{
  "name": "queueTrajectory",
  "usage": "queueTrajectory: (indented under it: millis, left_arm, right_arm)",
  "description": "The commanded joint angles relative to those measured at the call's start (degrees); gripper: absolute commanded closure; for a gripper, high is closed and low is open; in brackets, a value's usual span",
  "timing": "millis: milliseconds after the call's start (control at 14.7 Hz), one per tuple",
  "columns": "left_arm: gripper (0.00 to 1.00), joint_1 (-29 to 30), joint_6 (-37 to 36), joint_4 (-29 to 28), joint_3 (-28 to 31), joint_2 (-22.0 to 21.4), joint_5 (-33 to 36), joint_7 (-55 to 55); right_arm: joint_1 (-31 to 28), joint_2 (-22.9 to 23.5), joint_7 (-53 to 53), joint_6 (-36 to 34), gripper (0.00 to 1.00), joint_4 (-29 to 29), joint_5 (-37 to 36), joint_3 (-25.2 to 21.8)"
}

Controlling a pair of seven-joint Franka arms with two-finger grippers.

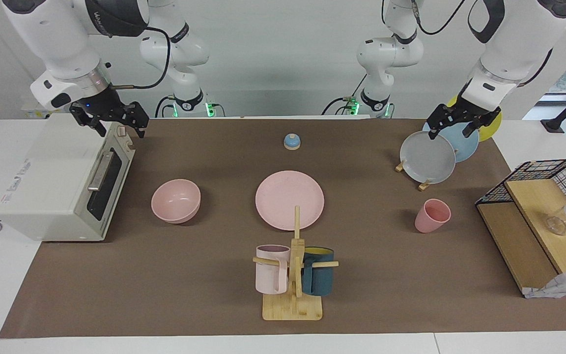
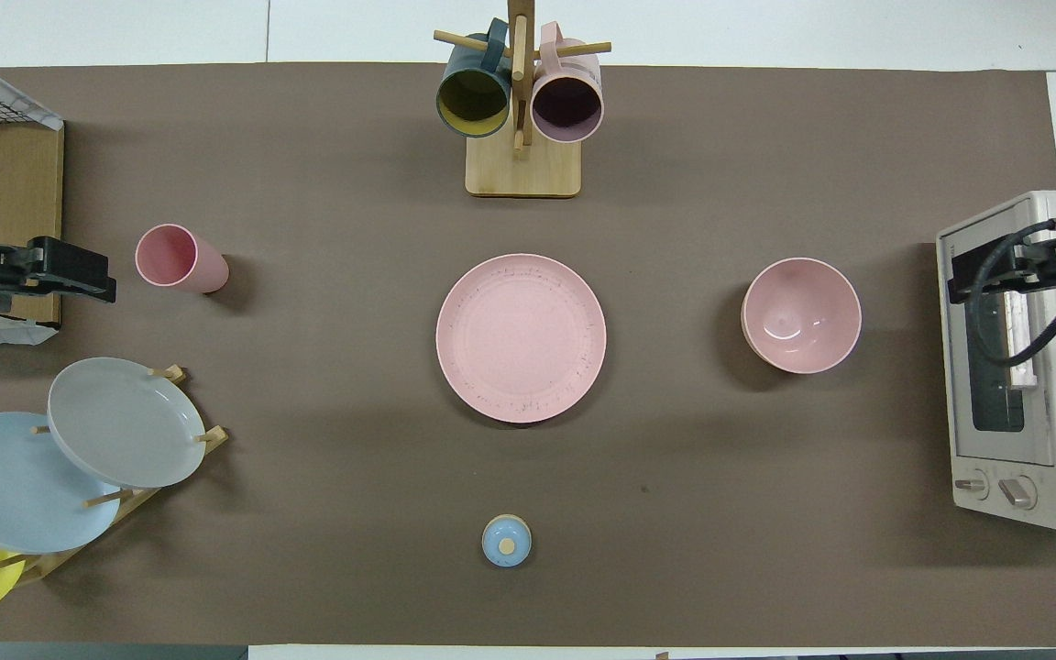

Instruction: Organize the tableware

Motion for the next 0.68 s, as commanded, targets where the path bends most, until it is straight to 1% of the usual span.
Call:
queueTrajectory:
  millis: [0,204,272,340,407,475,543,611]
  left_arm:
    - [0.0,0.62,-0.68,-0.87,-0.38,-1.18,1.0,-0.14]
    - [0.0,0.62,-0.68,-0.87,-0.38,-1.18,1.0,-0.14]
    - [0.0,0.62,-0.68,-0.87,-0.38,-1.18,1.0,-0.14]
    - [0.0,0.62,-0.68,-0.87,-0.38,-1.18,1.0,-0.14]
    - [0.0,0.62,-0.68,-0.87,-0.38,-1.18,1.0,-0.14]
    - [0.0,0.62,-0.68,-0.87,-0.38,-1.18,1.0,-0.14]
    - [0.0,0.62,-0.68,-0.87,-0.38,-1.18,1.0,-0.14]
    - [0.0,0.62,-0.68,-0.87,-0.38,-1.18,1.0,-0.14]
  right_arm:
    - [-0.88,0.11,-1.81,-0.03,0.0,0.38,0.43,0.39]
    - [-0.53,-0.15,-1.89,-0.03,0.0,0.21,0.43,0.48]
    - [-0.35,-0.59,-2.15,0.41,0.0,-0.67,0.43,0.57]
    - [0.17,-1.55,-2.16,1.2,0.0,-2.76,0.52,0.74]
    - [2.35,-2.95,-1.81,5.12,0.0,-6.18,0.61,1.09]
    - [5.59,-4.97,-1.02,11.34,0.0,-11.69,0.61,1.09]
    - [6.84,-5.68,-0.23,16.1,0.0,-15.58,0.61,1.09]
    - [7.03,-5.08,0.21,18.59,0.0,-16.75,0.61,1.09]
